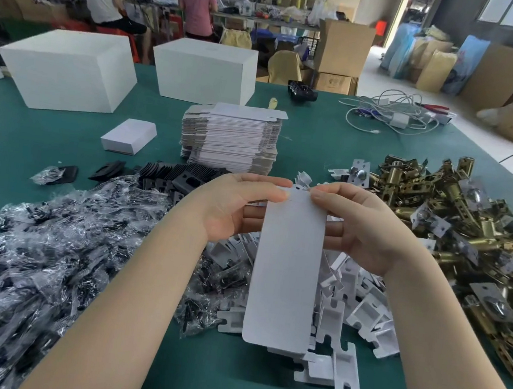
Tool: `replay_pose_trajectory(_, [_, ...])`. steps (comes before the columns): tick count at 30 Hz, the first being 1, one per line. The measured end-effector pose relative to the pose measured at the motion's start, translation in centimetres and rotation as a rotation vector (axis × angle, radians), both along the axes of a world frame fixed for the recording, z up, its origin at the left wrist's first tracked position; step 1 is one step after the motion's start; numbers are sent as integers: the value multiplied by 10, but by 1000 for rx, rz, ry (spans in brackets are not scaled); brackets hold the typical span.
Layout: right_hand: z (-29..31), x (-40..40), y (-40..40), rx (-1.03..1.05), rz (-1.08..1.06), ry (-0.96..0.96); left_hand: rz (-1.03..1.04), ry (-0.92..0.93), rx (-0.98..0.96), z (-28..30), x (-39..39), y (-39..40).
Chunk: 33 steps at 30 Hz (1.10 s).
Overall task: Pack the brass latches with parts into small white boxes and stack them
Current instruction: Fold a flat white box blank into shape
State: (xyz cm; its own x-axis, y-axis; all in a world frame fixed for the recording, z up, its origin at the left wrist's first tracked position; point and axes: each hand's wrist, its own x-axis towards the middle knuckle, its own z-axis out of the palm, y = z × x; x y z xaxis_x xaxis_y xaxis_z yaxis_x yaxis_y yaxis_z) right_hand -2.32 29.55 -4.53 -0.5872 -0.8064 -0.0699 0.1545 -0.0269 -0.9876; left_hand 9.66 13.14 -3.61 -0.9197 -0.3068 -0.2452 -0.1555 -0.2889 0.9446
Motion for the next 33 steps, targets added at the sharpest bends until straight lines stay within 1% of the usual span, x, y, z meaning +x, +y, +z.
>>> replay_pose_trajectory(3, [0,-1,1,-3,3,-15,-6,-16,21,1,0,1])
replay_pose_trajectory(10, [7,-4,8,7,41,-32,-68,33,14,1,-1,4])
replay_pose_trajectory(16, [3,-5,7,26,84,-50,-111,28,12,0,1,2])
replay_pose_trajectory(20, [1,-4,8,16,117,-60,-87,43,47,-1,2,-1])
replay_pose_trajectory(23, [2,0,5,-36,65,-4,-2,79,57,-1,1,-2])
replay_pose_trajectory(26, [1,5,-2,-127,-59,67,91,131,58,3,0,1])
replay_pose_trajectory(28, [0,9,-7,-143,-140,176,135,140,-8,3,-1,5])
replay_pose_trajectory(31, [0,16,-13,-134,-233,368,106,122,-153,2,-2,12])
replay_pose_trajectory(33, [-1,18,-14,-142,-263,430,82,133,-164,4,-3,16])
